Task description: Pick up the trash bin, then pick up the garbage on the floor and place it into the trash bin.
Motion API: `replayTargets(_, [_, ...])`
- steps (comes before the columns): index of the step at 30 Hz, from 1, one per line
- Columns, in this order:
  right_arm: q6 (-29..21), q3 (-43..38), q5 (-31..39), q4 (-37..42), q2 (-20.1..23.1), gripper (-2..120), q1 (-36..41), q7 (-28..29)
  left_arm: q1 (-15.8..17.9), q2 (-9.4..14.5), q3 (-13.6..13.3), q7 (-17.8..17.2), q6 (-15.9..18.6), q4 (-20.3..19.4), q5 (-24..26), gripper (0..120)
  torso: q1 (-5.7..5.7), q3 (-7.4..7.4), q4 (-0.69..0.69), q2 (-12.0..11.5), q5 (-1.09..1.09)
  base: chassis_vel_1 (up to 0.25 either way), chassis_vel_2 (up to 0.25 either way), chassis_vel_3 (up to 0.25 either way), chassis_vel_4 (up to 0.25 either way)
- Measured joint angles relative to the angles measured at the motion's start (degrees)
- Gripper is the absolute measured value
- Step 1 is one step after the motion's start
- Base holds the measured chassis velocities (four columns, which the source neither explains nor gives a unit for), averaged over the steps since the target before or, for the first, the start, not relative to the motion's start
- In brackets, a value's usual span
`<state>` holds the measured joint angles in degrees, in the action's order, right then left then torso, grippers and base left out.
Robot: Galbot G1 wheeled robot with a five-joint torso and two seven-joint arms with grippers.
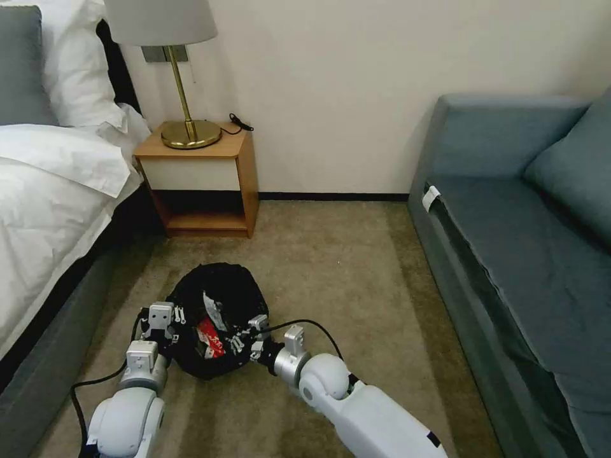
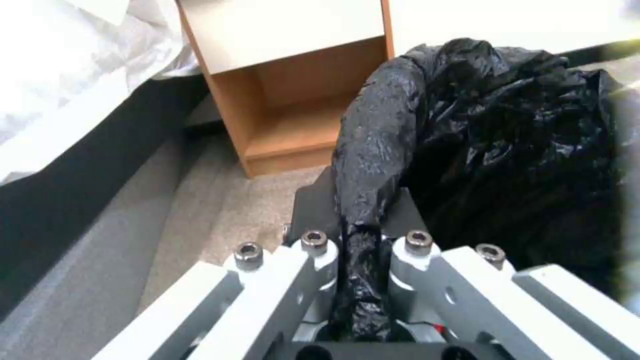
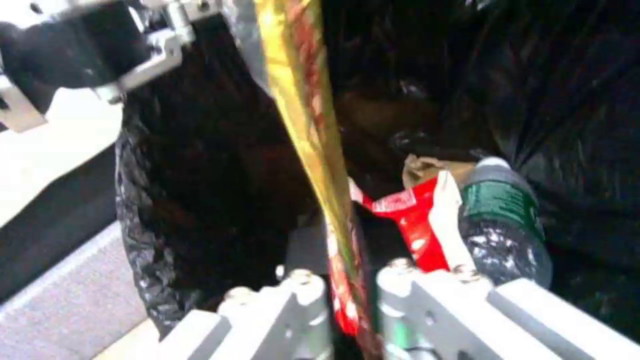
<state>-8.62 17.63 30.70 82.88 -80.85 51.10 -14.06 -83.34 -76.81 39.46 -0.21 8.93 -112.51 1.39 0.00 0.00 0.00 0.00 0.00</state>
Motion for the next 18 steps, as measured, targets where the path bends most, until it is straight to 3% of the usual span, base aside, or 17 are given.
replayTargets(11, [0.26,0.37,-0.55,-1.18,-0.31,54,-0.61,0.61,-0.05,-0.19,0.01,0.08,-0.22,0.77,0.1,0,0.0,0.0,0.0,0.0,0.0,0.0,0.0,0.0,0.0])
replayTargets(18, [0.23,-0.05,-0.48,-1.03,0.18,76,-2.15,0.76,0.01,-0.69,-1.18,0.26,-0.36,0.87,1.23,0,0.0,0.0,0.0,0.0,0.01,0.0,0.0,0.0,0.0])
